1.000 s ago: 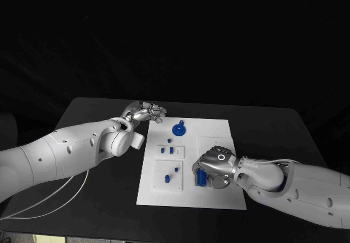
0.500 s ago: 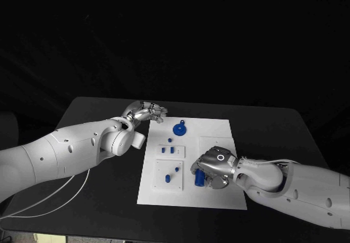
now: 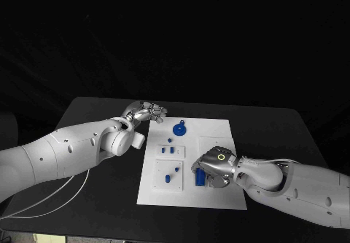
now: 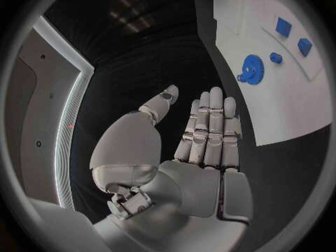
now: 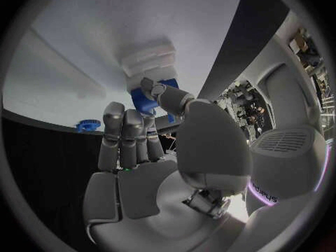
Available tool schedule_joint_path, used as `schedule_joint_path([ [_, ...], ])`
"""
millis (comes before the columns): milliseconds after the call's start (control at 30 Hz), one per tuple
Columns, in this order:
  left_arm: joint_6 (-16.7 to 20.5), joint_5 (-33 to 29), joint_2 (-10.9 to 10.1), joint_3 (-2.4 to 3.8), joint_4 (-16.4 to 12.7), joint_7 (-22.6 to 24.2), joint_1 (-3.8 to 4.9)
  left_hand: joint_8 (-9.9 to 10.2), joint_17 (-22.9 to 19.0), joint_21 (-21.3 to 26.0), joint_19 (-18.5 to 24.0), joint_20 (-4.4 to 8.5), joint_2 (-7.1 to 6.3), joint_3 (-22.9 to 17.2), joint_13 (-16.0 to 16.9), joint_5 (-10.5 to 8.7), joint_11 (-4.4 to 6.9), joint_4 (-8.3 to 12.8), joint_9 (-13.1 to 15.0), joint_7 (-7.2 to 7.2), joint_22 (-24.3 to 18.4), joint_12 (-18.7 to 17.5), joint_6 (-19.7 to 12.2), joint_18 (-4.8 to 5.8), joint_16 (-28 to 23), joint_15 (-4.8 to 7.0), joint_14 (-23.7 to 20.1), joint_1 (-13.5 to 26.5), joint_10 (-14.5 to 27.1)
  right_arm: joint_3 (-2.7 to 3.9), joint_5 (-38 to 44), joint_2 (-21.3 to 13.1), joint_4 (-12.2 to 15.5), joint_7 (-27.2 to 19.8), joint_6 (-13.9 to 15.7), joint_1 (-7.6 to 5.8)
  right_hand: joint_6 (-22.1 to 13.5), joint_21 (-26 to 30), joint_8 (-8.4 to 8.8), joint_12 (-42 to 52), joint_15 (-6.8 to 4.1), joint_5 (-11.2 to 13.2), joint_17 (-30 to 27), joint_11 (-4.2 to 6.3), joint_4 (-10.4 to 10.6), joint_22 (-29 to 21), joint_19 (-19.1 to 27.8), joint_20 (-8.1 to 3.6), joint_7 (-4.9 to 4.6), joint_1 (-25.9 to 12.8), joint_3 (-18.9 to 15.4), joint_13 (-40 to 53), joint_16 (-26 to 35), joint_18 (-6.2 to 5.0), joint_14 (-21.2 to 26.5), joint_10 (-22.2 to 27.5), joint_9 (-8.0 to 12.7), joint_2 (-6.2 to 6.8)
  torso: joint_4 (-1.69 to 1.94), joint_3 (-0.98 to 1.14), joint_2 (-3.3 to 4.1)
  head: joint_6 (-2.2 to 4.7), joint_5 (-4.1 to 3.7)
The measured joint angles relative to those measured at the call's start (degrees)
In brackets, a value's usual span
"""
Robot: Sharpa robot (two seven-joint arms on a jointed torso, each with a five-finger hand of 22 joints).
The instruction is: Assemble the parts on the task board
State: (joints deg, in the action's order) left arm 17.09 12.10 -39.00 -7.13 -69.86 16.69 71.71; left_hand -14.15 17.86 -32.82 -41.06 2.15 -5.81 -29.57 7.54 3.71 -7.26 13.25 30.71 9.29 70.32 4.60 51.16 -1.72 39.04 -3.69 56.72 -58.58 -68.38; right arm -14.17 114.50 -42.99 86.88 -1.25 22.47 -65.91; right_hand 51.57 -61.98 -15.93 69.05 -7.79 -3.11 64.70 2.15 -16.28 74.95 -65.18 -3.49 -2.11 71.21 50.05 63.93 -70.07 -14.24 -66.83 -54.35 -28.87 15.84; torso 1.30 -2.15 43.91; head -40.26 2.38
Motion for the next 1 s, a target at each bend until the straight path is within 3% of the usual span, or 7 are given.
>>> schedule_joint_path([
  [367,0.0,0.0,0.0,-0.01,0.0,-0.1,0.0,0.0,0.1,0.0,0.0,0.0,0.0,0.0,0.0,0.0,0.0,0.0,-0.1,0.0,0.0,0.0,0.0,0.0,-0.2,0.0,0.0,0.0,0.0,0.0,-0.2,-0.1,0.2,0.1,0.0,0.0,-0.6,-0.2,0.0,0.1,0.1,0.0,0.1,-0.09,0.0,0.0,0.0,0.01,0.05,0.2,0.3,-0.2,0.0,-0.01,0.3,0.1,0.1,0.23,0.0,0.02,0.0,-0.05,0.05],
  [500,0.0,0.0,0.0,0.0,0.0,-0.1,0.0,0.0,0.1,0.0,0.0,0.0,0.0,0.0,0.0,0.0,0.0,0.0,-0.1,0.0,0.0,0.0,0.0,0.0,-0.2,0.0,0.0,0.0,0.0,-0.01,-0.3,-0.1,0.2,0.1,0.1,0.0,-1.3,-0.2,0.44,0.4,0.1,0.0,0.1,0.04,0.0,0.0,0.0,0.01,0.57,0.2,0.6,-0.3,0.0,0.0,0.3,0.2,0.1,0.22,0.0,0.03,0.0,-0.09,0.05],
  [700,0.0,0.0,0.0,-0.01,0.0,-0.1,0.0,0.0,0.1,0.0,0.0,0.0,0.0,0.0,0.0,0.0,0.0,0.0,0.0,0.0,0.0,0.0,0.0,0.0,-0.2,0.0,0.0,0.0,0.0,-0.01,-0.6,-0.2,0.3,0.3,0.6,0.01,-4.5,-0.5,1.64,0.7,0.1,0.0,0.1,0.11,-0.2,0.0,0.0,0.02,2.33,0.5,1.1,-0.8,0.0,-0.01,0.3,0.3,0.6,0.53,0.0,0.03,0.0,-0.19,0.12],
  [867,0.0,0.0,0.0,-0.02,0.0,-0.1,0.0,0.0,0.1,0.0,0.0,0.0,0.0,0.0,0.0,0.0,0.0,0.0,0.0,0.0,0.0,0.0,0.0,0.0,-0.2,0.0,0.0,0.0,0.0,-0.01,-0.8,-0.5,0.4,0.6,0.9,0.01,-7.0,-0.5,2.37,1.0,0.1,0.0,0.1,-0.1,-0.2,0.0,0.1,-0.09,2.91,0.8,1.4,-1.0,0.0,-0.02,0.3,0.5,0.8,0.83,0.0,0.01,0.0,-0.13,0.12],
  [1000,0.0,0.0,0.0,-0.02,0.0,-0.1,0.0,0.0,0.1,0.0,0.0,0.0,0.0,0.0,0.0,0.0,0.0,0.0,0.0,0.0,0.0,0.0,0.0,0.0,-0.2,0.0,0.0,0.0,0.0,-0.01,-1.4,-1.1,0.7,0.8,1.3,0.01,-7.5,-0.6,2.41,1.0,0.1,0.0,0.1,-0.1,-0.2,0.0,0.3,-0.1,2.57,0.8,1.8,-1.2,0.0,-0.02,0.3,0.5,0.8,0.83,0.01,-0.01,0.0,-0.08,0.08],
])
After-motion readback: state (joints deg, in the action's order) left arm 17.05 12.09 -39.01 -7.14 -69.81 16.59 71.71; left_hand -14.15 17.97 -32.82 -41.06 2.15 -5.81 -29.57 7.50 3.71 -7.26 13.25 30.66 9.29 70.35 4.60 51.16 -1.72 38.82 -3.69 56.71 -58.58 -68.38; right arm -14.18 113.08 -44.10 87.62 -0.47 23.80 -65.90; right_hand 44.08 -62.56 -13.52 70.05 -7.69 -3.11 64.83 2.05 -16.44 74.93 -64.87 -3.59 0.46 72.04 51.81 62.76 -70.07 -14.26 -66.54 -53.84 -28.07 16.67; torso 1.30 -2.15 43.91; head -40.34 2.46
